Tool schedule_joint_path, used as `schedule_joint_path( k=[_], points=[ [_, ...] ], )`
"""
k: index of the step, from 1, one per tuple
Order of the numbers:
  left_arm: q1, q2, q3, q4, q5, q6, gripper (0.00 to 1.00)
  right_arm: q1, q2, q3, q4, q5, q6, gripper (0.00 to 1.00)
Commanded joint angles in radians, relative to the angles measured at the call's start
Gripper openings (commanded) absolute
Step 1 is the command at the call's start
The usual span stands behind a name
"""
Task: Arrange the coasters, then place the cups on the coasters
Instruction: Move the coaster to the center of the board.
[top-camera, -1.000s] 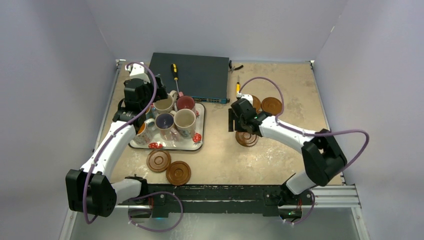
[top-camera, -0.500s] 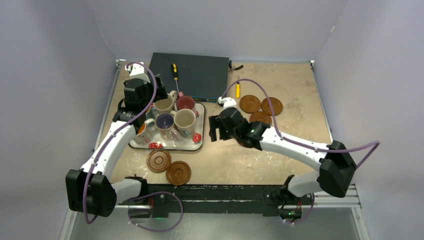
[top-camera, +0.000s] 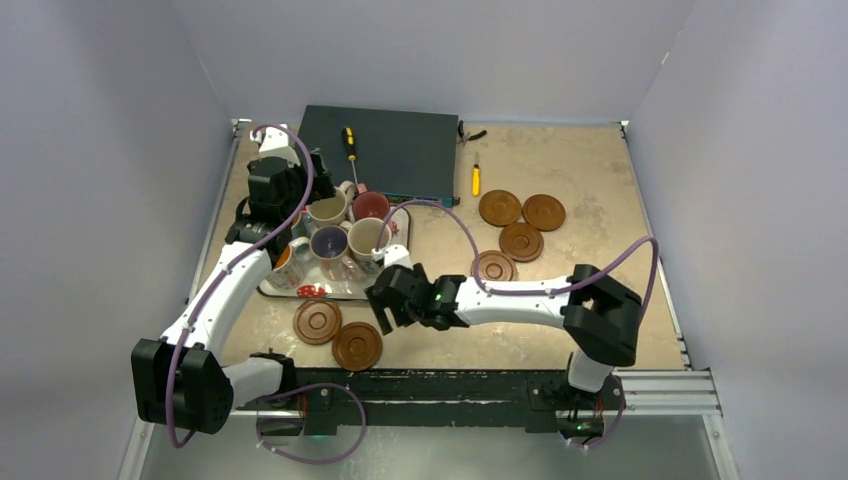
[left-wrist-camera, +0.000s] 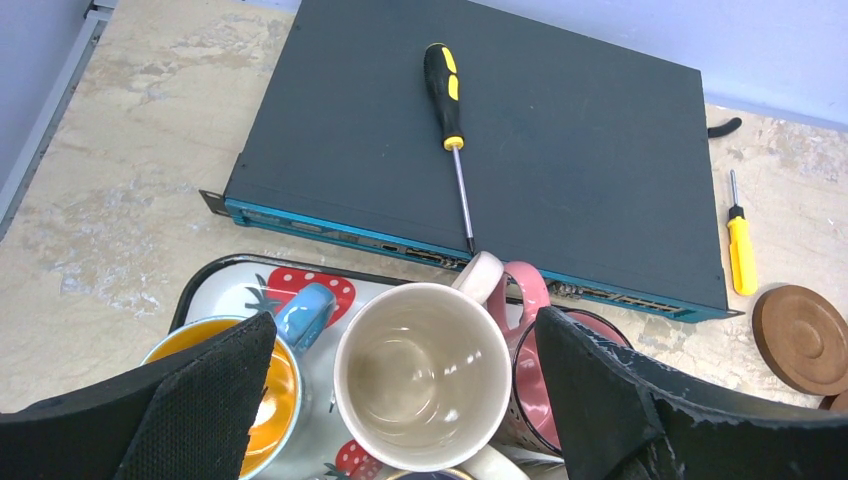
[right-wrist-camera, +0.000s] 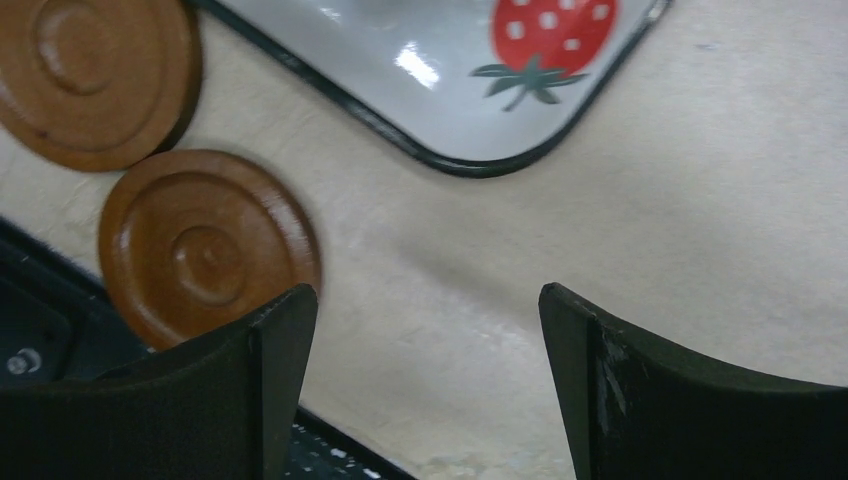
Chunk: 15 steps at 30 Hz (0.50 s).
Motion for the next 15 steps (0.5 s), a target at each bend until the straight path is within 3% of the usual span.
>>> schedule_joint_path(
  k=[1, 8, 15],
  points=[
    [-0.006, -0.017, 0.013, 0.016, -0.007, -0.002, 0.96, 0.077, 0.024, 0.071, 0.022, 0.071, 0.040, 0.85],
    [-0.005, -0.018, 0.014, 0.014, -0.008, -0.002, 0.96, 0.175, 0.192, 0.225, -0.097, 0.175, 0.102, 0.86],
    [-0.005, -0.026, 0.014, 0.015, -0.006, -0.002, 0.96, 0.192, 0.273, 0.295, -0.159, 0.202, 0.138, 0.86]
  ],
)
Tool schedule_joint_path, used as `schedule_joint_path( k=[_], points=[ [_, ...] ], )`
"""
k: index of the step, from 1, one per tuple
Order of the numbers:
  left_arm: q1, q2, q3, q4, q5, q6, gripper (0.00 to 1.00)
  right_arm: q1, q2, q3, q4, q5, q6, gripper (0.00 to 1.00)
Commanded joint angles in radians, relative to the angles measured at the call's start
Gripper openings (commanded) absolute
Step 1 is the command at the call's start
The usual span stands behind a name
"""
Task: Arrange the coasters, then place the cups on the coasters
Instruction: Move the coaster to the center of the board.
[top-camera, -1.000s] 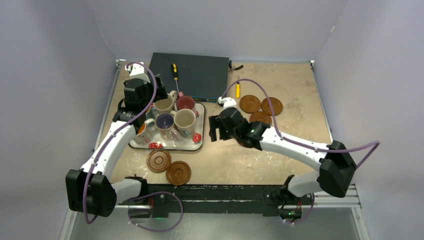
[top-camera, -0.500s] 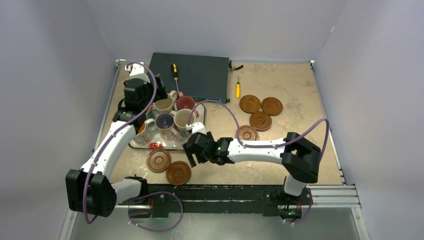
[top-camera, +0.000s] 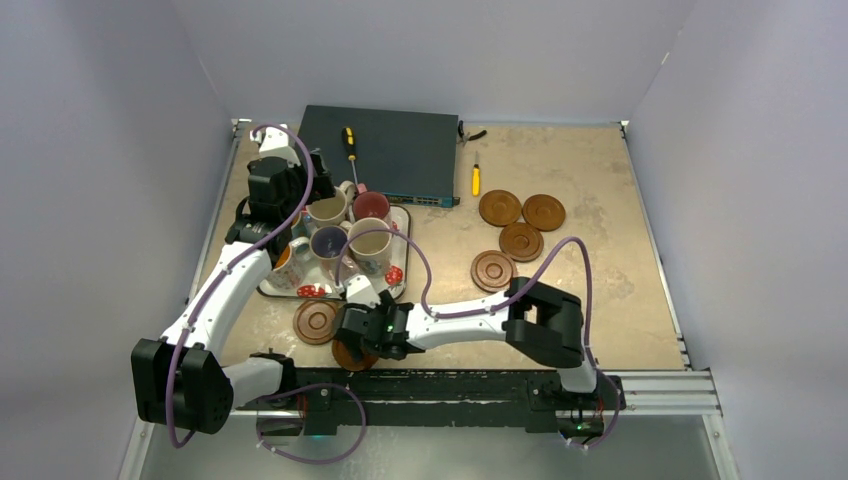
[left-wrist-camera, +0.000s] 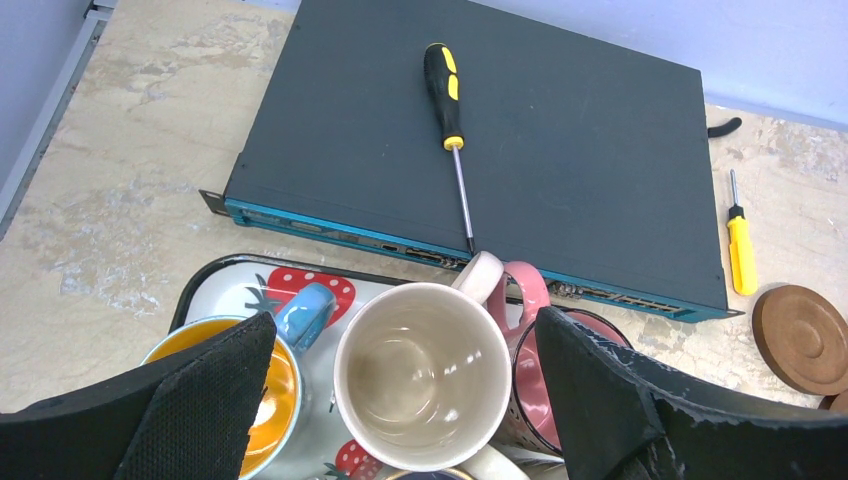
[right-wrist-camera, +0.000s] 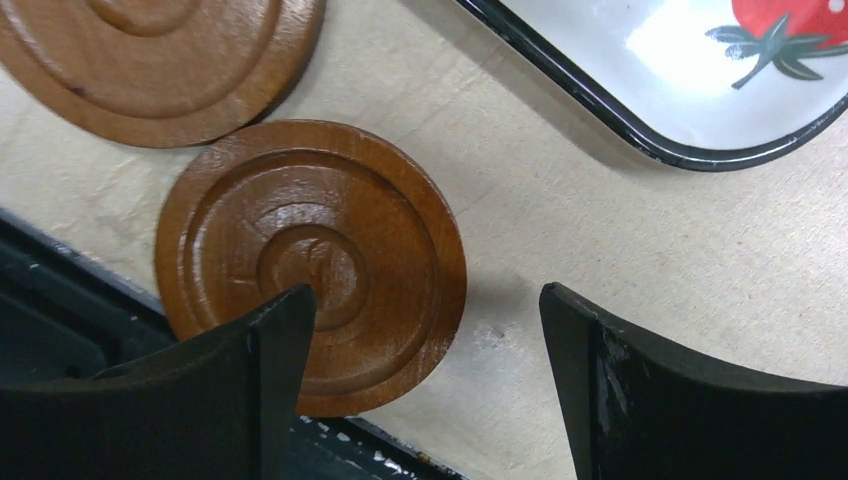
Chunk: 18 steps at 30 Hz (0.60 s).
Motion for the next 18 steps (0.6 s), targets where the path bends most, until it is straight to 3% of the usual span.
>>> schedule_joint_path(
  k=[1, 11, 18],
  points=[
    [-0.006, -0.028, 0.014, 0.015, -0.006, -0.002, 0.96, -0.002, 0.005, 0.049, -0.085, 0.071, 0.051, 0.86],
    [-0.006, -0.026, 0.012, 0.020, 0.010, -0.009, 0.96, -0.016, 0.009, -0.004, -0.300, 0.149, 0.195, 0.90],
    [-0.006, -0.027, 0.009, 0.024, 0.017, -0.014, 0.96, -0.120, -0.176, -0.243, -0.350, 0.135, 0.284, 0.91]
  ],
)
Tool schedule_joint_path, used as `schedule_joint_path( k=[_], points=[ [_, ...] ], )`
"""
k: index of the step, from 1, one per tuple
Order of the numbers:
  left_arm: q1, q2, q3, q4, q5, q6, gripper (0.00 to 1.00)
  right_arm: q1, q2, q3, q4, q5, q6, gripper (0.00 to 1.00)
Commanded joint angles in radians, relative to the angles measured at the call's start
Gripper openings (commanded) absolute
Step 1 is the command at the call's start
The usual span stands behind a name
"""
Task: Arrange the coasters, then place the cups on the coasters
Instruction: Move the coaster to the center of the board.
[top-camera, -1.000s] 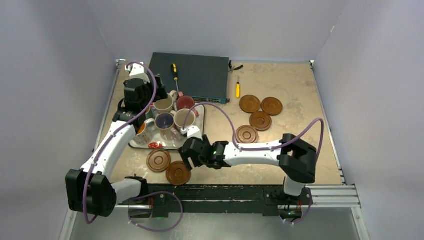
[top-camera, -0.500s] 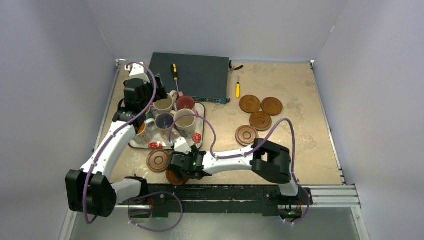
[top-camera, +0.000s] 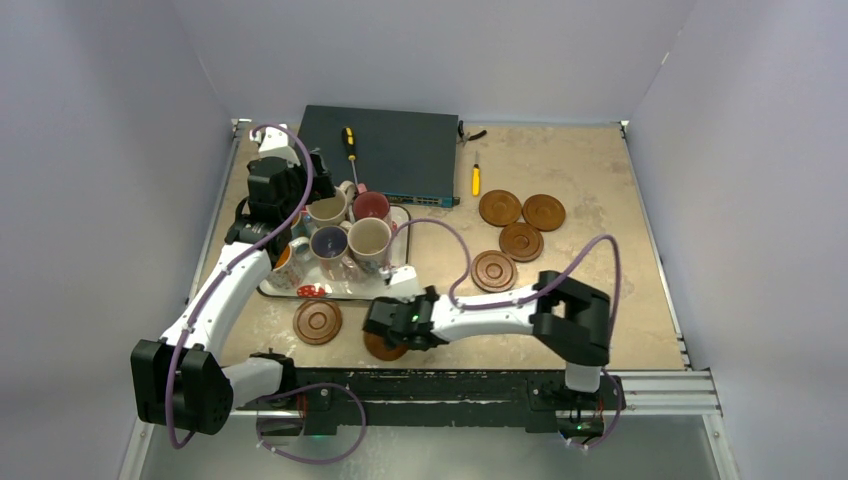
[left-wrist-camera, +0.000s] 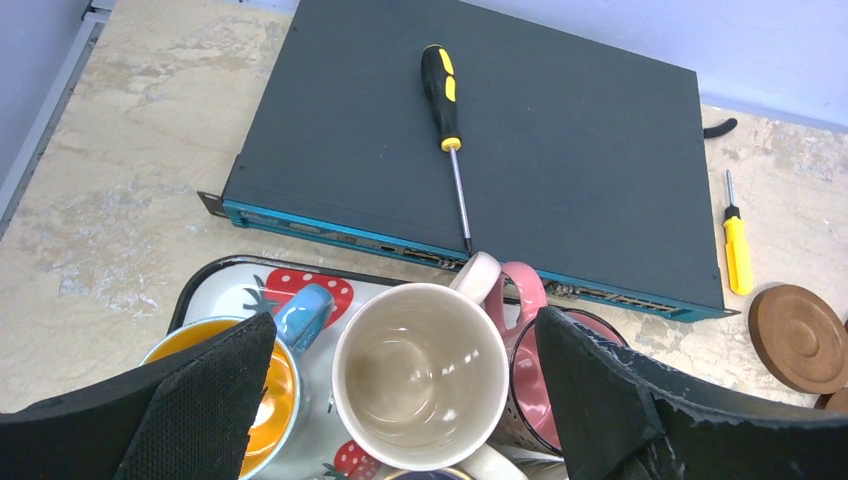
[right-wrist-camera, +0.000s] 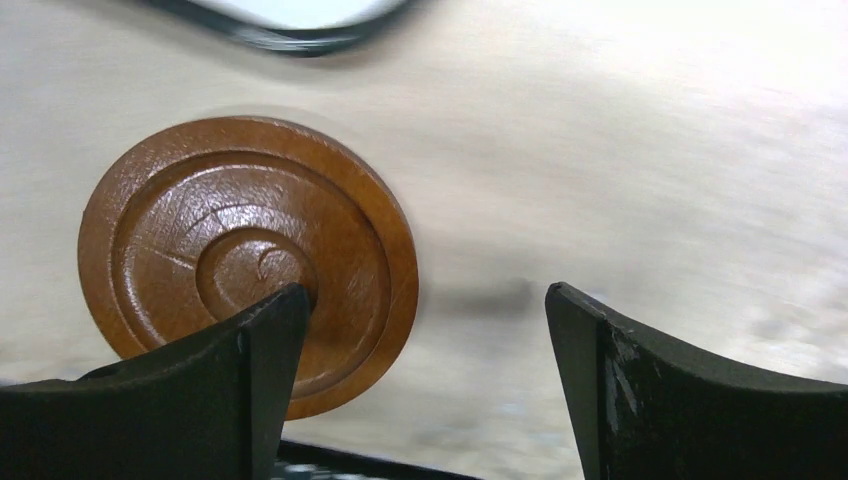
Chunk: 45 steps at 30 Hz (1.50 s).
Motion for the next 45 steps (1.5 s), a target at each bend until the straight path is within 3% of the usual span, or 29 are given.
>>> schedule_joint_path(
  k=[1, 6, 12, 18, 27, 35, 45],
  points=[
    [-0.007, -0.023, 0.009, 0.025, 0.016, -0.015, 0.96, -0.102, -0.134, -0.172, -0.181, 0.036, 0.073, 0.91],
    [-0.006, -0.021, 0.008, 0.025, 0.017, -0.015, 0.96, -0.180, -0.293, -0.280, -0.202, 0.023, 0.094, 0.93],
    [-0.007, -0.022, 0.007, 0.025, 0.018, -0.015, 0.96, -0.197, -0.356, -0.236, -0.199, 0.037, 0.067, 0.94],
    [-0.006, -0.024, 0.007, 0.025, 0.012, -0.015, 0.96, -0.196, -0.296, -0.142, -0.103, -0.016, -0.006, 0.93],
    [-0.007, -0.020, 0.009, 0.025, 0.013, -0.013, 0.96, -0.193, -0.163, -0.076, -0.026, -0.079, -0.033, 0.76],
    [-0.006, -0.025, 0.009, 0.025, 0.016, -0.013, 0.96, -0.136, -0.112, -0.079, -0.053, -0.082, 0.002, 0.64],
    [-0.006, -0.021, 0.009, 0.024, 0.016, -0.015, 0.96, -0.114, -0.084, -0.082, -0.080, -0.096, 0.047, 0.58]
  ],
)
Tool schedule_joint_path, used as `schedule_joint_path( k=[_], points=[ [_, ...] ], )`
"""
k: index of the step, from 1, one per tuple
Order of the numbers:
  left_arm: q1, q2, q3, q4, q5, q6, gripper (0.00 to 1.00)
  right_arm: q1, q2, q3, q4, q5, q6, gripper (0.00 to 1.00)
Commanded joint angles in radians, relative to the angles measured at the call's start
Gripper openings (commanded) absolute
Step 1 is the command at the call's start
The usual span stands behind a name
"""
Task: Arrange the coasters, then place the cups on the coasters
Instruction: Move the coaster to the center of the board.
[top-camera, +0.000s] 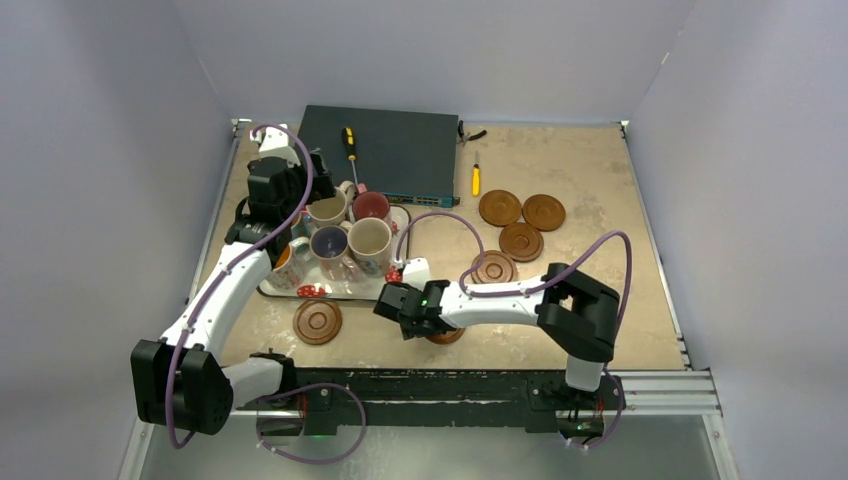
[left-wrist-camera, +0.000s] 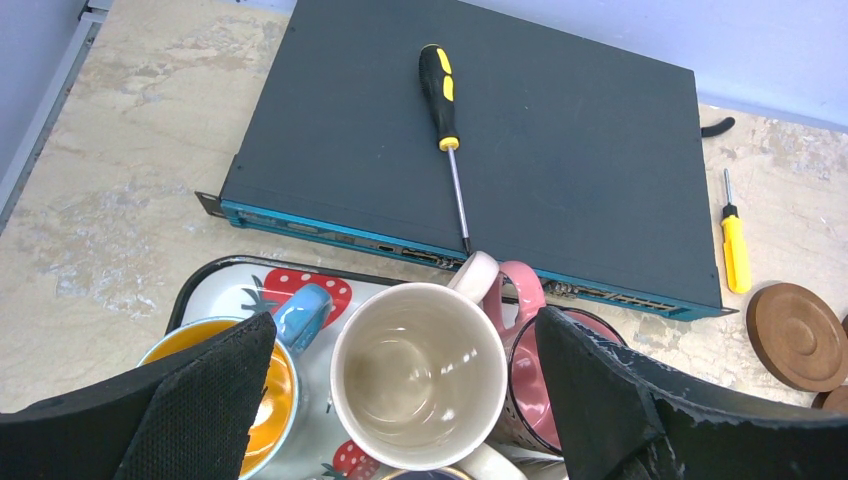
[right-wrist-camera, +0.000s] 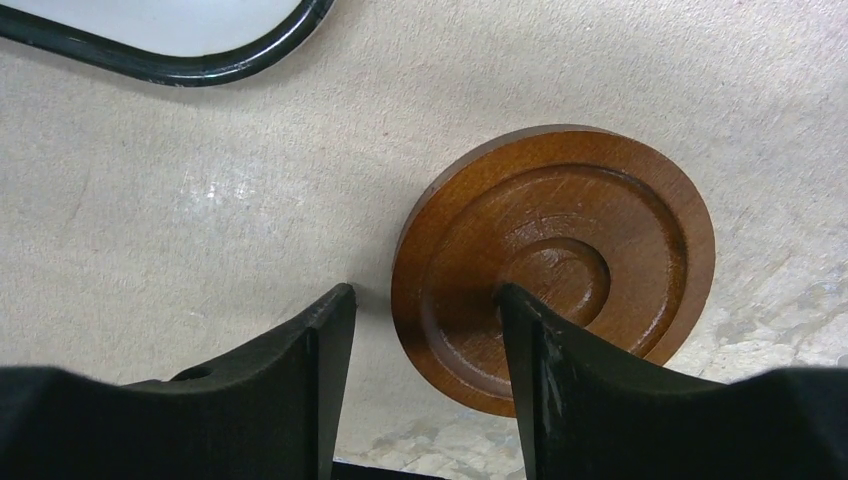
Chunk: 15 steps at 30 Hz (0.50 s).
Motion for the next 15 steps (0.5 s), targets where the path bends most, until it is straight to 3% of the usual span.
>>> schedule_joint_path(
  k=[1, 11, 15],
  points=[
    [-0.007, -0.021, 0.009, 0.025, 0.007, -0.015, 0.96, -0.002, -0.012, -0.004, -0.044, -0.023, 0.045, 0.57],
    [-0.007, -0.024, 0.007, 0.023, 0.005, -0.013, 0.96, -0.034, -0.124, -0.165, -0.126, -0.012, 0.104, 0.56],
    [-0.007, -0.025, 0.005, 0.026, 0.012, -0.011, 0.96, -0.110, -0.221, -0.258, -0.157, -0.005, 0.123, 0.56]
  ],
)
